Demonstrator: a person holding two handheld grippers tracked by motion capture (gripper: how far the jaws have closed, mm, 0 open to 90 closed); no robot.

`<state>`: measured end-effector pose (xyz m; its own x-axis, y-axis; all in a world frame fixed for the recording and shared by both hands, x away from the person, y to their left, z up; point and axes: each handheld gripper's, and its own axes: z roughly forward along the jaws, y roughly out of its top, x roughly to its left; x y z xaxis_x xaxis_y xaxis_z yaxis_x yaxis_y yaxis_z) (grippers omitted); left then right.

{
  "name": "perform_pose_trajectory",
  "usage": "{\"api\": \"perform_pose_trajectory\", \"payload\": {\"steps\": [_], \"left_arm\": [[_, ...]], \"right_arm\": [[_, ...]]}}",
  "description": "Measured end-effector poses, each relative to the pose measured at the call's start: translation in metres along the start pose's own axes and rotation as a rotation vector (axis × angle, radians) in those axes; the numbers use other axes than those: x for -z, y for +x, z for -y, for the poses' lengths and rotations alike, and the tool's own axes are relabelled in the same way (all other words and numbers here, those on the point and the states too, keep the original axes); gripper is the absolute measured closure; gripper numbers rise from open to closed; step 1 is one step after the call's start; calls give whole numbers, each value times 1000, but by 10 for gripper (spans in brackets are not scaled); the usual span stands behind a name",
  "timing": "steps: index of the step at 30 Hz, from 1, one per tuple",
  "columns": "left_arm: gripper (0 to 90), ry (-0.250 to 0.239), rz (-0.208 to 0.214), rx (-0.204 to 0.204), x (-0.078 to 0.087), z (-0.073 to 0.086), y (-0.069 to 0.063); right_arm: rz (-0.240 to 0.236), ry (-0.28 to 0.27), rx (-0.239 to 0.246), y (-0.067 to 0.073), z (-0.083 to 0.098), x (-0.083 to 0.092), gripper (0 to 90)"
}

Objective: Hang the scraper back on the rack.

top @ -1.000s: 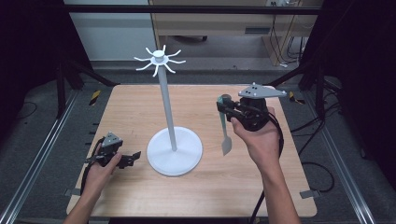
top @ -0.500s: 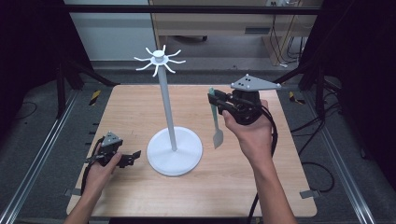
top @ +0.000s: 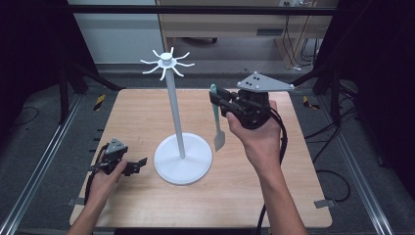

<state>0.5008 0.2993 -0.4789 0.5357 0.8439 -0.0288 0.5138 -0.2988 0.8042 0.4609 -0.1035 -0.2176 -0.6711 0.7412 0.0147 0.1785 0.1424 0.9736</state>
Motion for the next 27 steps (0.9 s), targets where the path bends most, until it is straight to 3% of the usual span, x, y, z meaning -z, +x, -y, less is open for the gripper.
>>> {"api": "perform_pose_trajectory", "payload": {"steps": [8,27], "left_arm": [[35,1,4,-7,0,0,-2],[36,0,9,-1,0,0,-2]], "right_arm": [[-19,-32,30,19,-17,7,748],[-33,-48,38,34,-28,0,748]]}}
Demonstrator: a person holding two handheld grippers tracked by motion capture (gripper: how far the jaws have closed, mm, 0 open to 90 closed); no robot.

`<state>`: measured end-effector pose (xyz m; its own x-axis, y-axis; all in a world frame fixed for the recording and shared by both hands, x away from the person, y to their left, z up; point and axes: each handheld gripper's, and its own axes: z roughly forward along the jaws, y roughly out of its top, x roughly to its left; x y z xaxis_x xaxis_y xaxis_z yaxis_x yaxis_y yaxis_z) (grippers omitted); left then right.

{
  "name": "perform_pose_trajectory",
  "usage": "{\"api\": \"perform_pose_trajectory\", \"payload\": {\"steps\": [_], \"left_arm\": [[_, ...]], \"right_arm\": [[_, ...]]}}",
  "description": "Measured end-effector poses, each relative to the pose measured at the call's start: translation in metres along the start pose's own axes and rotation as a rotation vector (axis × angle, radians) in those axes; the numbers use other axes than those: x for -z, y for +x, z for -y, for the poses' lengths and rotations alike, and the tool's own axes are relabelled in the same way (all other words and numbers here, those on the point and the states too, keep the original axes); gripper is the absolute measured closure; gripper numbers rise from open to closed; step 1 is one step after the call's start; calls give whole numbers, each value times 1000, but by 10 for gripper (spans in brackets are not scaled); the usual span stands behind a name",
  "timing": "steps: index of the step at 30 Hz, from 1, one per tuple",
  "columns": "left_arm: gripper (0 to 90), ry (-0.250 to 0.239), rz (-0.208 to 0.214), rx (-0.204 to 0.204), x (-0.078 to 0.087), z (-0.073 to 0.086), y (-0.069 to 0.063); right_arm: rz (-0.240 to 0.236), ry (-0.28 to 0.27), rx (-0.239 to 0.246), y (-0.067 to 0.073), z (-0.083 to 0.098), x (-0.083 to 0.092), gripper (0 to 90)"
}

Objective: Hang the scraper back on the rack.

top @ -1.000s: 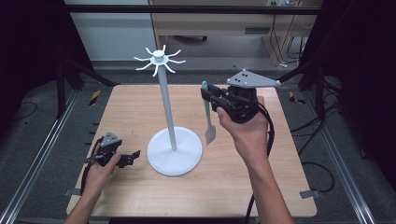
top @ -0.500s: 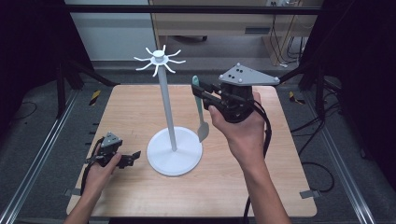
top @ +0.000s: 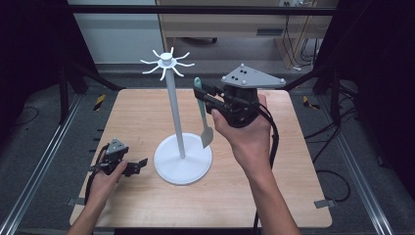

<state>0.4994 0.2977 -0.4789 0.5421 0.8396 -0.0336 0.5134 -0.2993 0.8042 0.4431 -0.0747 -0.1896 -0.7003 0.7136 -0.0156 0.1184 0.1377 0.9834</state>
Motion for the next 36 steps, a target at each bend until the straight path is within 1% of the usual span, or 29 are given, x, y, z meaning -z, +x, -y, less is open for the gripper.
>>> {"api": "perform_pose_trajectory", "payload": {"steps": [5,10,18,19,21,24,27,33,36], "left_arm": [[37,5,-1,-5,0,0,0],[37,4,3,0,-1,0,-1],[37,5,4,2,0,0,0],[37,5,1,-4,0,0,0],[37,5,3,-1,0,0,0],[37,5,7,-1,-1,0,-1],[37,8,8,-1,-1,0,-1],[37,6,7,-1,0,0,-1],[37,7,8,0,0,0,-1]], "right_arm": [[2,0,10,4,1,-1,748],[2,0,13,5,0,-1,748],[18,7,22,6,-2,-4,747],[17,7,20,6,-2,-5,748],[11,5,19,8,-3,-6,748],[10,6,37,11,-7,-8,747],[11,6,42,11,-9,-9,747],[-3,10,41,13,-11,-11,747],[-1,11,39,14,-14,-13,747]]}}
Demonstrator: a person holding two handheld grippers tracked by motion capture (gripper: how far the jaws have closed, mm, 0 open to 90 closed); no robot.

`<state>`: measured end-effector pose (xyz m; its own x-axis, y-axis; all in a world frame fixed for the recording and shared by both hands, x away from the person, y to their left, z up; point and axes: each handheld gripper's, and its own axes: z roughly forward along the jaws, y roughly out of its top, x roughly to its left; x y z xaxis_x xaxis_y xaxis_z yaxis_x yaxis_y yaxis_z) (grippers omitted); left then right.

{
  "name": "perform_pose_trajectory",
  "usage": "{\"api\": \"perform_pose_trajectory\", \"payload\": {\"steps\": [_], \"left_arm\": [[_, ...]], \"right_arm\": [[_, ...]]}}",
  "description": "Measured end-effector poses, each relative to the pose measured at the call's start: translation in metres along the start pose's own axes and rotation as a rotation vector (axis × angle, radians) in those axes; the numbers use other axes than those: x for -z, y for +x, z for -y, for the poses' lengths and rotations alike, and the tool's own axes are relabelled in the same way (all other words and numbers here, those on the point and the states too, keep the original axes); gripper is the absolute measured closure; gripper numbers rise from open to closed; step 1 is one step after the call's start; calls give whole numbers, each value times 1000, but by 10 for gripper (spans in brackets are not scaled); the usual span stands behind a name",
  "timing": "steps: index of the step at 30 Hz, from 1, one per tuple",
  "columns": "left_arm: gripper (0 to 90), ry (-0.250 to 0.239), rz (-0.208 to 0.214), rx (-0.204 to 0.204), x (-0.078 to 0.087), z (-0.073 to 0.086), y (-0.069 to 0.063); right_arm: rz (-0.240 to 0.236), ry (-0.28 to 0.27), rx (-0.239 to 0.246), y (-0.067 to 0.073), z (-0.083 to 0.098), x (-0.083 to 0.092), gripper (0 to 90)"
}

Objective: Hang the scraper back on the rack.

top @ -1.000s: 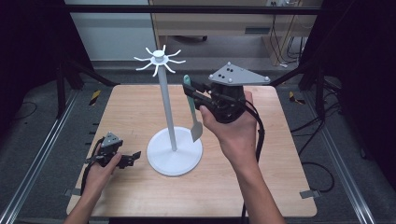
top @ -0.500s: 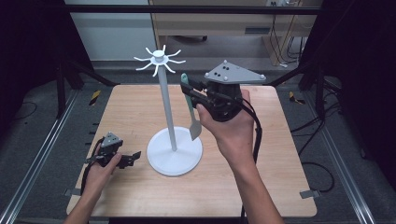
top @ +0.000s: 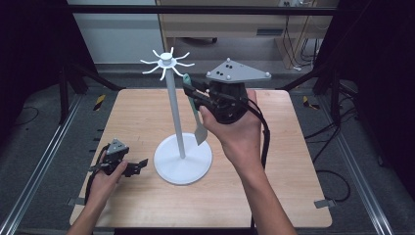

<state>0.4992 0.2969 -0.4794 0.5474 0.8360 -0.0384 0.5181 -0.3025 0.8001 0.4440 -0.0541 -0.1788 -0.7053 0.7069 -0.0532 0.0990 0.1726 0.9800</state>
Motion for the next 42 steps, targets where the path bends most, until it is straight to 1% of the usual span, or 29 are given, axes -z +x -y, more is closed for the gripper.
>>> {"api": "perform_pose_trajectory", "payload": {"steps": [8,15,30,42], "left_arm": [[37,1,1,-2,0,0,-1],[37,3,2,-5,-1,0,-1],[38,5,6,-9,-1,0,-1],[38,8,6,-9,-2,-1,-1]], "right_arm": [[-2,9,9,0,-2,-4,747],[-4,24,0,0,-3,-7,747],[-6,30,-5,-3,-4,-15,746],[-11,36,-9,-2,-4,-21,746]]}}
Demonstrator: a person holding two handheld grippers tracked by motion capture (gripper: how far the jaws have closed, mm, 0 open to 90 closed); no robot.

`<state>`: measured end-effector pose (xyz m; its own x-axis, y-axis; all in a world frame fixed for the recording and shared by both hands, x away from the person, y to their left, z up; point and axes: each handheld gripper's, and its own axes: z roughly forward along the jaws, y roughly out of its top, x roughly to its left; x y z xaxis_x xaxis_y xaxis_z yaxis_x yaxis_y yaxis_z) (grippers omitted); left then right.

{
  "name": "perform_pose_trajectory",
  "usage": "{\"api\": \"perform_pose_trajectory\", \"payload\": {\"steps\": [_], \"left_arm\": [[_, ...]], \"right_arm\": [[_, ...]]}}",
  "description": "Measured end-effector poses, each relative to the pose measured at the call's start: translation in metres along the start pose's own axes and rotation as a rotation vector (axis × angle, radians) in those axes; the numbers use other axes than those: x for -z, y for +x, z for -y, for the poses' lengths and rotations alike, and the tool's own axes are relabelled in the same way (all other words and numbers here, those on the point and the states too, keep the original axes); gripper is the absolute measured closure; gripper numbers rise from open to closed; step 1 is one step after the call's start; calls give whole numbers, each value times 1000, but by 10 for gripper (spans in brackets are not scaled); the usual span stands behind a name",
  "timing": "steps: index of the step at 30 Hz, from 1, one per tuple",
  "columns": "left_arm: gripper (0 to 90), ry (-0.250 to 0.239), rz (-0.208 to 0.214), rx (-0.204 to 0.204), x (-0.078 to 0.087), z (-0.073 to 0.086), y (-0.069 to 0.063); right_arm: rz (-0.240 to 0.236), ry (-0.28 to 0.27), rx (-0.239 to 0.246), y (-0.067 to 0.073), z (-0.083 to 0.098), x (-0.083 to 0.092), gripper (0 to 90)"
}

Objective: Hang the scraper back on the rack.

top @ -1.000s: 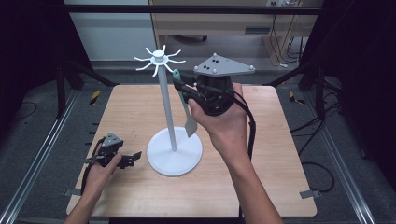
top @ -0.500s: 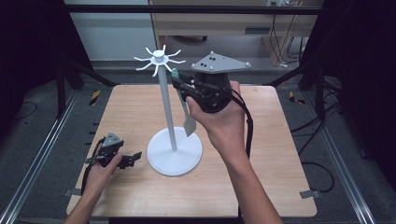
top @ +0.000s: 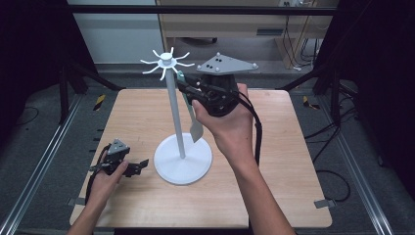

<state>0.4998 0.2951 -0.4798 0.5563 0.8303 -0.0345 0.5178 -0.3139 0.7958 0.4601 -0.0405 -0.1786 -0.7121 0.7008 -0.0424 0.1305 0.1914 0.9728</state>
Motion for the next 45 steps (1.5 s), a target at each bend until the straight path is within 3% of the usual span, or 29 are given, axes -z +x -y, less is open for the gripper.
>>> {"api": "perform_pose_trajectory", "payload": {"steps": [32,45], "left_arm": [[38,7,2,-4,0,0,0],[39,9,0,-3,-1,0,0]], "right_arm": [[5,-9,-5,2,4,-5,727],[6,-7,-10,0,9,8,702]]}}
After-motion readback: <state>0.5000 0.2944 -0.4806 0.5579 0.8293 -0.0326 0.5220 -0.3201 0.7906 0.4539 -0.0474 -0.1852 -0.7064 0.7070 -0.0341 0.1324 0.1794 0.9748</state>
